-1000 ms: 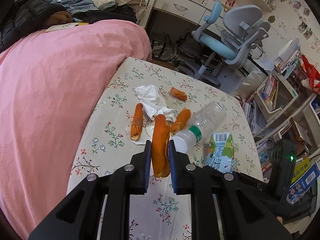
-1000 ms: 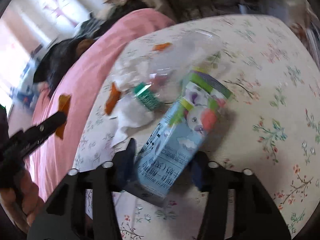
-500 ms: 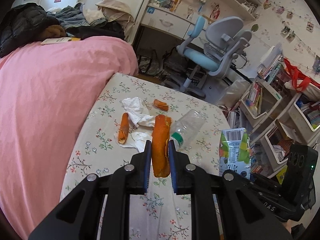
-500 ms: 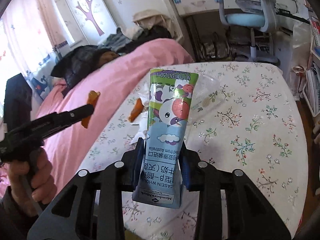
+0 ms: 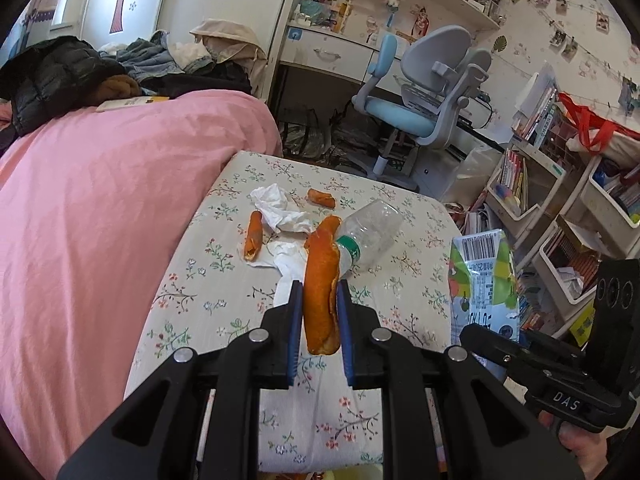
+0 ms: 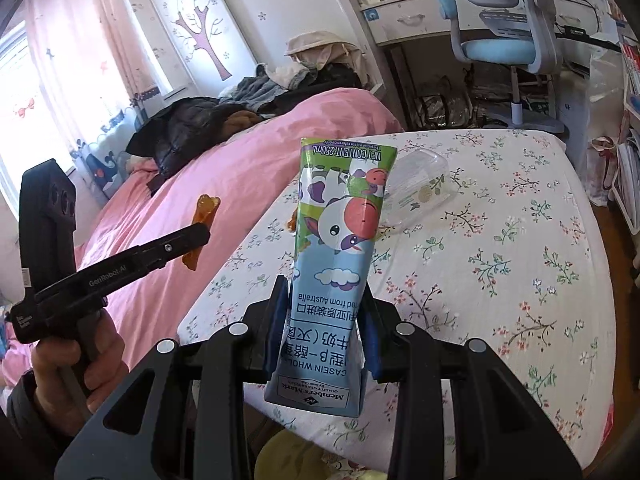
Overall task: Collect trash
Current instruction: 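Lift the blue juice carton with the right gripper while the left gripper holds the orange stick, then carry the blue juice carton over the yellow bucket and open the right gripper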
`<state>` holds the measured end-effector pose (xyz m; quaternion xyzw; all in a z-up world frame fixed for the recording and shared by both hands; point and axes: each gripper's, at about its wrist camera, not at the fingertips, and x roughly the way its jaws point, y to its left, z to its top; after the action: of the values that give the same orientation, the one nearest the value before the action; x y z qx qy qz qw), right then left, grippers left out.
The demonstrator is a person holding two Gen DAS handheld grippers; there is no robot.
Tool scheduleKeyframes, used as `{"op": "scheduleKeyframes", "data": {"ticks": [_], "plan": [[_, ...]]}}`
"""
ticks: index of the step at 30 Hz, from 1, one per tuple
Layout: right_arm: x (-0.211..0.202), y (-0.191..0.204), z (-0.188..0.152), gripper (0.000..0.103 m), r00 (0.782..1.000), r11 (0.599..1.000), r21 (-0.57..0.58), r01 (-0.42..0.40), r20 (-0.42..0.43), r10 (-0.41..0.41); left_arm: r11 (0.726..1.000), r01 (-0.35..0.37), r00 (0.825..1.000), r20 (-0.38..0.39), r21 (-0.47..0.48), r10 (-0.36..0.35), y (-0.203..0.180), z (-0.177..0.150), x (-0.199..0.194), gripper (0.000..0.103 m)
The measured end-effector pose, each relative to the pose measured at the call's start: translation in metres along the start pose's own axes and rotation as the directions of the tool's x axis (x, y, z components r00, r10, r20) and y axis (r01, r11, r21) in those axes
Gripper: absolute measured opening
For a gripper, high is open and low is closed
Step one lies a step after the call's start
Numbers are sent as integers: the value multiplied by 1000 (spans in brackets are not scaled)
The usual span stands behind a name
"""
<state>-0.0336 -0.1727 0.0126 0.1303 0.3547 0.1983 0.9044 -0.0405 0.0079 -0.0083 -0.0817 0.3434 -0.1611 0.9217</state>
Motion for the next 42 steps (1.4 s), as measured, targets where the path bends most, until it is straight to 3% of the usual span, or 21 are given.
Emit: {"op": "scheduleKeyframes", "data": {"ticks": [12, 19, 38, 40, 42], "plan": [[-16, 31, -44, 32, 999, 997, -62, -50, -13, 49, 1000, -18, 1000, 9, 21, 17, -7, -22, -18, 17], [-16, 57, -80, 32, 995, 989, -130, -70, -84, 59, 999, -18, 1000, 13, 34, 18, -12, -31, -25, 18], [-11, 74, -143, 32, 967, 985, -146, -94, -247, 56, 999, -17, 1000, 11, 33, 17, -12, -34, -26, 17], [-6, 72, -148, 34, 961, 987, -135, -82, -274, 42, 999, -18, 1000, 10, 33, 17, -12, -35, -27, 17], [-3, 69, -151, 45, 957, 989, -125, -73, -289, 34, 999, -17, 1000, 9, 33, 17, -12, -35, -27, 17]]}}
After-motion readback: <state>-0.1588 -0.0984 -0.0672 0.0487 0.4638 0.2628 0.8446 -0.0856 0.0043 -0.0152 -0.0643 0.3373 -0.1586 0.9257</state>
